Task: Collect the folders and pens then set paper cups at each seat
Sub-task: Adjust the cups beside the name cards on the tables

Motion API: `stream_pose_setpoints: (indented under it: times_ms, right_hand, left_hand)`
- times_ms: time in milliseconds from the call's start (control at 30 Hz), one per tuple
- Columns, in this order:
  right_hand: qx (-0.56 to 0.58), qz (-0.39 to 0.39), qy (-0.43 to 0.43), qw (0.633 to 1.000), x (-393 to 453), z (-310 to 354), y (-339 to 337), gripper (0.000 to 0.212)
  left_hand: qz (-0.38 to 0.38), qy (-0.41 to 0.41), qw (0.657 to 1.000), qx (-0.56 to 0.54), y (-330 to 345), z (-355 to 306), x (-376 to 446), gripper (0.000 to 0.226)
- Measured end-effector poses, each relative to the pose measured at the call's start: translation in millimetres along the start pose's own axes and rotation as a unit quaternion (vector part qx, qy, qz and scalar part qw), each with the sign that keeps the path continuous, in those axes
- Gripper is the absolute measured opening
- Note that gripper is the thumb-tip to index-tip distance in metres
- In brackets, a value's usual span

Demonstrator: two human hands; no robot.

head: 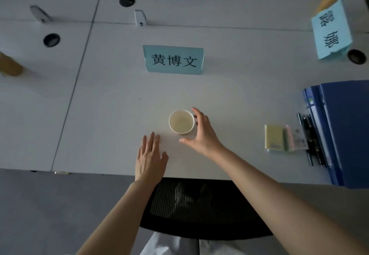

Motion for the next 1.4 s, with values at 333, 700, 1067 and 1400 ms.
stream_pose_setpoints:
  times_ms: [333,700,1067,1400]
  right_hand:
    - [0.023,-0.053,-0.05,0.997,17,10,9,0.08]
    - [0.03,-0.132,-0.028,0.99,52,-3,-60,0.079]
    - [0.04,-0.231,0.0,0.972,170,-29,-121,0.074]
    - [0.034,-0.213,-0.018,0.976,222,-26,-103,0.084]
  left_hand:
    - [0.015,0.037,0.999,0.011,19,16,-3,0.069]
    - [-0.023,0.088,0.994,0.052,21,-19,51,0.068]
    - [-0.082,0.008,0.994,0.076,49,-71,91,0.072]
    - [-0.102,0.012,0.992,0.079,45,-72,90,0.071]
Point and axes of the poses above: each hand's wrist, its own x-axis towards the middle knuckle, its own y-axis out of the palm, z = x × y, the point moved 10 cm from there along x, towards the middle knuckle, and after that the axes turned 14 degrees about -z, right-handed, at the moved point
